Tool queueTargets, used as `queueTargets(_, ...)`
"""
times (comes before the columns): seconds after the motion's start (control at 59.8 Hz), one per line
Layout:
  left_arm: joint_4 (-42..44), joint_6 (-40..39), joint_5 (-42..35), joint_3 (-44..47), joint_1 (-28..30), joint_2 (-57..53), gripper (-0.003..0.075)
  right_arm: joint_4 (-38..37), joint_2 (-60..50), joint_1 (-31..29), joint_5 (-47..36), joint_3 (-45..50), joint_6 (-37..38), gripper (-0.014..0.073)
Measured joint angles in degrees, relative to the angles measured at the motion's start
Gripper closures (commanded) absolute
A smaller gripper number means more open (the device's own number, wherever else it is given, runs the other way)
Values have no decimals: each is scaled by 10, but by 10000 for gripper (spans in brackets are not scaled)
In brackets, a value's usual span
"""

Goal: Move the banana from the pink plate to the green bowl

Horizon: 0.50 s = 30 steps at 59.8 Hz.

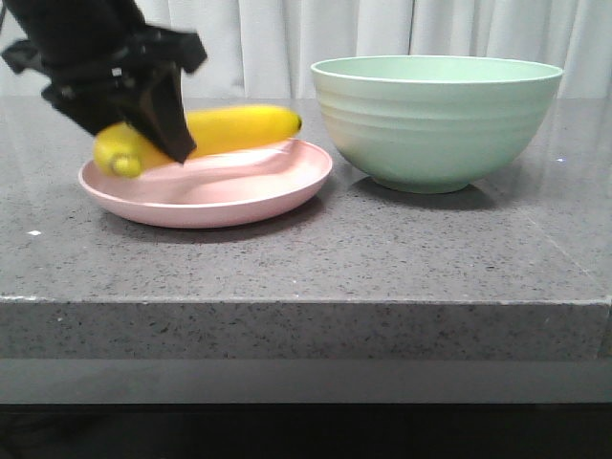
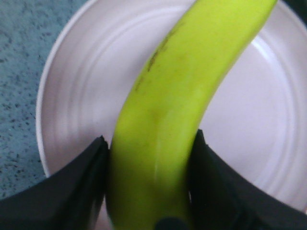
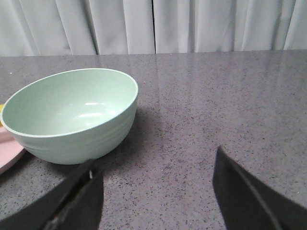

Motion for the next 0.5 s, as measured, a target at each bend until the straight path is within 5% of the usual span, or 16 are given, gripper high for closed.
queueTargets(0.501, -97, -11, -141, 92, -20, -149, 483, 74, 74, 7, 39, -46, 0, 85)
